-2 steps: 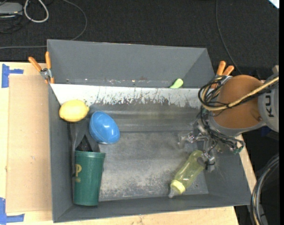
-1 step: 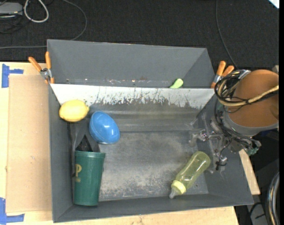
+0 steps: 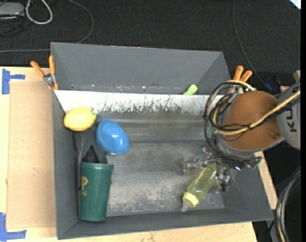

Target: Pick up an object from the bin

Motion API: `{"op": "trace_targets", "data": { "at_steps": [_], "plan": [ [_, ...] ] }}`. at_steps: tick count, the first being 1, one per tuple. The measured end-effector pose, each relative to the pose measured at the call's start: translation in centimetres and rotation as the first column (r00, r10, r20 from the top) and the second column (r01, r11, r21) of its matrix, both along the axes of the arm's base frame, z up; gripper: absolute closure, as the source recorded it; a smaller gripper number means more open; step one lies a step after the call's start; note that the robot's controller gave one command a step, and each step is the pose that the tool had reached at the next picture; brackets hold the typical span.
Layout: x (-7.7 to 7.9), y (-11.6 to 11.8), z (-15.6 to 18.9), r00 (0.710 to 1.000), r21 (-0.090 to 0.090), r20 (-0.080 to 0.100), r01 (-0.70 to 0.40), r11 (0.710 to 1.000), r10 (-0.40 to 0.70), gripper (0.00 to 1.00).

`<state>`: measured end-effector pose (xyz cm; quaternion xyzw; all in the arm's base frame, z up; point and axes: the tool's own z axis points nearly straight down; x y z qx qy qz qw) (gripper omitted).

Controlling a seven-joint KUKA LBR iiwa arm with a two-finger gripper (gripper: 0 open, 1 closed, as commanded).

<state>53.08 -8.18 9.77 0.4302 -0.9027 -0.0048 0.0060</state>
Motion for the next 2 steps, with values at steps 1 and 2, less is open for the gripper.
{"op": "trace_targets", "data": {
  "at_steps": [1,2],
  "plan": [
    [-0.6,-4.3,-2.9,0.993,-0.003,0.019,0.116,0.993,-0.116,0.00],
    [1.5,-3.0,-2.8,0.964,0.006,0.011,-0.266,0.964,0.266,1.00]
  ]
}}
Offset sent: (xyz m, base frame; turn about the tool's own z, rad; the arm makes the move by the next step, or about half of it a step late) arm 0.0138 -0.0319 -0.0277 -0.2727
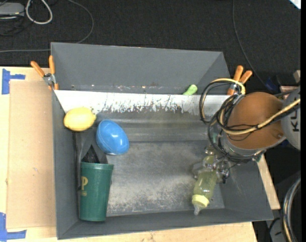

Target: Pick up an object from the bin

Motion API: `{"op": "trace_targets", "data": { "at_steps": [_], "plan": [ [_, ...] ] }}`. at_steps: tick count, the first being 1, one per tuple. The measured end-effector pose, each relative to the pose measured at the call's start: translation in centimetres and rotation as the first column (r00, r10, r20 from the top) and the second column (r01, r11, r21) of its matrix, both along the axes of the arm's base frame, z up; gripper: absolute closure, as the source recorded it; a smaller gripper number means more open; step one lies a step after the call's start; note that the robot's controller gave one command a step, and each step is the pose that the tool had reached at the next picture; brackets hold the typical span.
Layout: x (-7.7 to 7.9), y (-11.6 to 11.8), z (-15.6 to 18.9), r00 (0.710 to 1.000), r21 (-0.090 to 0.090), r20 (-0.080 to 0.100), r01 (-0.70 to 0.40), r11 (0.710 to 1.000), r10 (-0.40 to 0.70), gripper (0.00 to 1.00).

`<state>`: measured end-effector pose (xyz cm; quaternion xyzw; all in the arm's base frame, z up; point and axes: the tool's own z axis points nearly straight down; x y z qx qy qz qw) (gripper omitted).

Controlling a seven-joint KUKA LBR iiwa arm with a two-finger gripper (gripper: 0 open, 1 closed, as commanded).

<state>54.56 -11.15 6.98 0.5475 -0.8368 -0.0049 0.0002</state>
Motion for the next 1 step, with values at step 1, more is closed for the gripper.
{"op": "trace_targets", "data": {
  "at_steps": [1],
  "plan": [
    [0.00,-0.01,0.01,1.000,0.000,0.000,0.001,1.000,-0.001,1.00]
  ]
}}
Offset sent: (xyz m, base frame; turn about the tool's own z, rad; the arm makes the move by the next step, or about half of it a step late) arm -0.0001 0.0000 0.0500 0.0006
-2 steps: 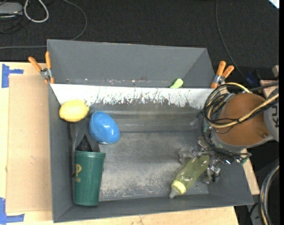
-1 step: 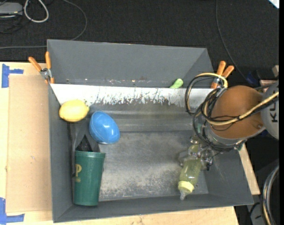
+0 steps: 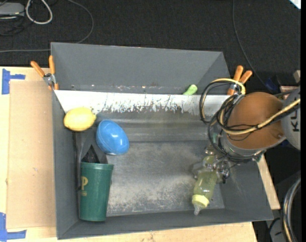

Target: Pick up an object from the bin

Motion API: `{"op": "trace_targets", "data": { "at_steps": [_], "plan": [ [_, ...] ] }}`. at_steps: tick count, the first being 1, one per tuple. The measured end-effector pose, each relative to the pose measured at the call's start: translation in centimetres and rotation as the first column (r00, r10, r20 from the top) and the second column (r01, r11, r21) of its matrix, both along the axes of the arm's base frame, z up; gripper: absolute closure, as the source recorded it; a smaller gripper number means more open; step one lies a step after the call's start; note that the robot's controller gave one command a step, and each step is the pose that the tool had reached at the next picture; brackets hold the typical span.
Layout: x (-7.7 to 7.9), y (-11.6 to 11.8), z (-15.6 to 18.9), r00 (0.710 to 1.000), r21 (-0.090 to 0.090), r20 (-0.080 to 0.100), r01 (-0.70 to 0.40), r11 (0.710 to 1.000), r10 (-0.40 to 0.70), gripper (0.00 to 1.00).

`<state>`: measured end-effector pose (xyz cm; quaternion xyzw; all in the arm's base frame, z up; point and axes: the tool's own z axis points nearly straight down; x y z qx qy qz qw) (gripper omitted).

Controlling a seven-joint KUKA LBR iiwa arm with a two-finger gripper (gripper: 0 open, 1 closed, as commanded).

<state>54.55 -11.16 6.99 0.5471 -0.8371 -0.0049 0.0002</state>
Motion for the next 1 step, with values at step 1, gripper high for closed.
{"op": "trace_targets", "data": {
  "at_steps": [1],
  "plan": [
    [-0.21,0.13,1.83,1.000,0.002,-0.007,0.001,1.000,-0.001,1.00]
  ]
}}
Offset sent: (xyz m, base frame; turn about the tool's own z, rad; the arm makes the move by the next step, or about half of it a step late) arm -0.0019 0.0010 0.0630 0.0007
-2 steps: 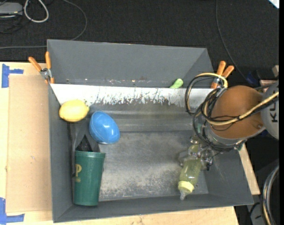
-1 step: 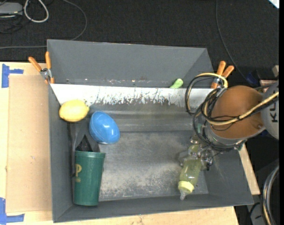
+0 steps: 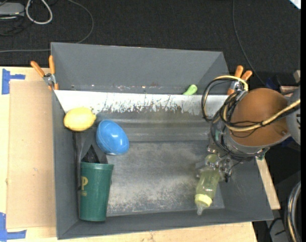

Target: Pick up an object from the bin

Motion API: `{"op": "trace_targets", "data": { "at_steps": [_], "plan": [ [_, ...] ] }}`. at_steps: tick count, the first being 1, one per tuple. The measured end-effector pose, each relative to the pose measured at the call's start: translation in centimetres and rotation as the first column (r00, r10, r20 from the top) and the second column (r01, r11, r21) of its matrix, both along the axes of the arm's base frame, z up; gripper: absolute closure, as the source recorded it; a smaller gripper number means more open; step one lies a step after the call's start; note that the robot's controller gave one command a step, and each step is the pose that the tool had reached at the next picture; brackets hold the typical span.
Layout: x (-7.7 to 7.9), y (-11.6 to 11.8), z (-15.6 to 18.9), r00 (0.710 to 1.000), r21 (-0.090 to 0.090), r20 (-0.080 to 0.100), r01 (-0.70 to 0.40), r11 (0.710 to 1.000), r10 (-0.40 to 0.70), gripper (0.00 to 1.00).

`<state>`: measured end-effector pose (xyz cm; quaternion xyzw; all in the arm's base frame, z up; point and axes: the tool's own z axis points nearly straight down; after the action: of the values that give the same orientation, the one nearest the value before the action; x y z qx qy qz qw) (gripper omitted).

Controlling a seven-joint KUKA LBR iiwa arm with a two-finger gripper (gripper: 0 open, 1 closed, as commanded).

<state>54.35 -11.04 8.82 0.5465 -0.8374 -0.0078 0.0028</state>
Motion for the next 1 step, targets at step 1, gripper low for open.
{"op": "trace_targets", "data": {
  "at_steps": [1],
  "plan": [
    [0.07,0.04,2.35,1.000,0.000,0.002,0.002,1.000,-0.002,1.00]
  ]
}}
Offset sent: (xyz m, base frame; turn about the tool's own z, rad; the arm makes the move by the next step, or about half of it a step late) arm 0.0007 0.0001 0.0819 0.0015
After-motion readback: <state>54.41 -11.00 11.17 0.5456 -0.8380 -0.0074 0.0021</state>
